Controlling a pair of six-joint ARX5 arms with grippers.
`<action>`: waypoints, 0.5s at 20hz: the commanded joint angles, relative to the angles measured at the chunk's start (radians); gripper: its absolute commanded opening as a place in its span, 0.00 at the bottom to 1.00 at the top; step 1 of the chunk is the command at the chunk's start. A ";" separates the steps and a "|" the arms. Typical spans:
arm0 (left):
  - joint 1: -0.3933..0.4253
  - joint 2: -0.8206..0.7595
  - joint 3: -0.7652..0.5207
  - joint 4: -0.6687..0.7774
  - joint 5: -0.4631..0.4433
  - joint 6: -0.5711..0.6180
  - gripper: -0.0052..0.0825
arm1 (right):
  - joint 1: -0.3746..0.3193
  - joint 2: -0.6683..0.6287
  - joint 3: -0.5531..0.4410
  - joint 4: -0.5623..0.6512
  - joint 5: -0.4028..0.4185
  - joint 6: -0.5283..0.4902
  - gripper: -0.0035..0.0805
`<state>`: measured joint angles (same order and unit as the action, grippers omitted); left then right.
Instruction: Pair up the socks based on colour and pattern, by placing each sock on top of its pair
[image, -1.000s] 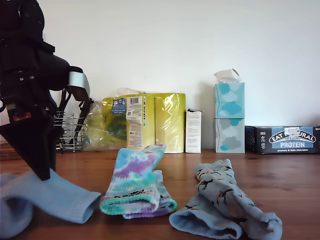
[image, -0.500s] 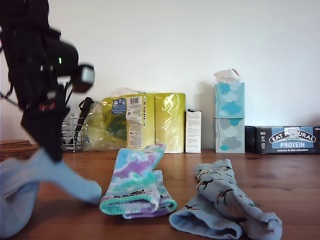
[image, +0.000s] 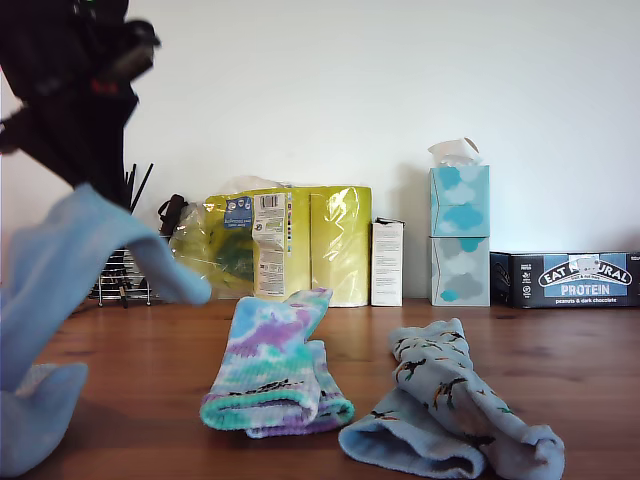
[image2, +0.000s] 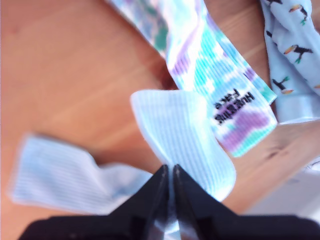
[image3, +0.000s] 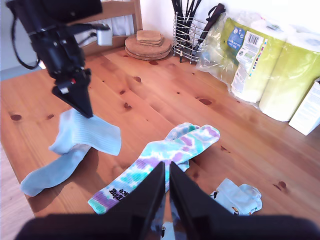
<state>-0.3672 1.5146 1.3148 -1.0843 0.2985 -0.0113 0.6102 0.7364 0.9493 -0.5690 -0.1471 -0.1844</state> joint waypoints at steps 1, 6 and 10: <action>-0.010 -0.087 -0.008 -0.024 0.007 -0.069 0.04 | -0.003 -0.008 -0.016 0.002 -0.002 -0.003 0.03; -0.067 -0.233 -0.008 -0.092 0.007 -0.284 0.04 | -0.003 -0.008 -0.017 0.003 -0.009 -0.003 0.03; -0.096 -0.253 -0.019 -0.097 -0.027 -0.375 0.04 | -0.003 -0.008 -0.017 0.003 -0.011 -0.006 0.03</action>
<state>-0.4625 1.2541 1.3148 -1.1831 0.2810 -0.3679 0.6102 0.7364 0.9493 -0.5697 -0.1516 -0.1852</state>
